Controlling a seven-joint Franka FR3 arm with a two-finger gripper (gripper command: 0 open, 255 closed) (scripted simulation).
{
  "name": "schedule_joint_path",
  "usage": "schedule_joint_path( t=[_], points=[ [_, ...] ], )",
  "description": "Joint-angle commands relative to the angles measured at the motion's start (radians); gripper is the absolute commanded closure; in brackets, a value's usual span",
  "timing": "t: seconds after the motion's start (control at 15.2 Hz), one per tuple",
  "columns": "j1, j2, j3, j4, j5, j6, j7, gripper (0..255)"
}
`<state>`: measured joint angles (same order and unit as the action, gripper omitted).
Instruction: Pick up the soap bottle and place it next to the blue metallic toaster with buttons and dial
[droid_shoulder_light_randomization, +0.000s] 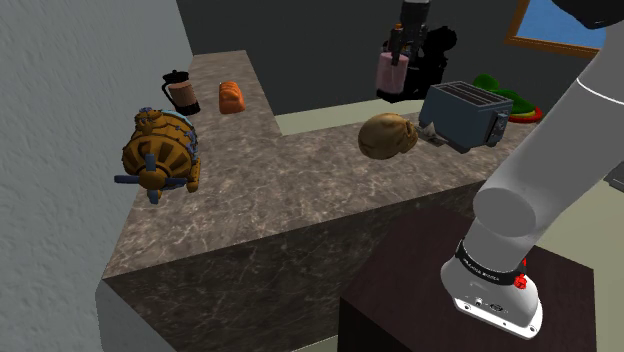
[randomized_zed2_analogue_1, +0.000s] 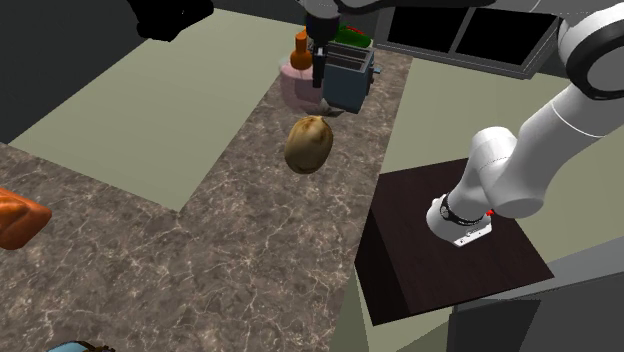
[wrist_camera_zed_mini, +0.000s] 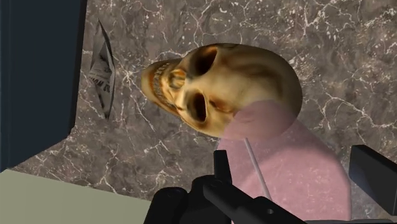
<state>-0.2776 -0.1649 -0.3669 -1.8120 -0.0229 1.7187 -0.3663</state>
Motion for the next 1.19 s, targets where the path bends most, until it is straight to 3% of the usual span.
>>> schedule_joint_path(
  t=[0.0,0.99,1.12],
  points=[
    [-0.019,-0.018,-0.025,-0.019,-0.008,0.003,-0.043,255],
    [-0.153,-0.085,-0.241,-0.046,-0.062,-0.024,-0.381,255],
    [-0.155,-0.086,-0.244,-0.061,-0.064,-0.011,-0.384,255]
  ],
)
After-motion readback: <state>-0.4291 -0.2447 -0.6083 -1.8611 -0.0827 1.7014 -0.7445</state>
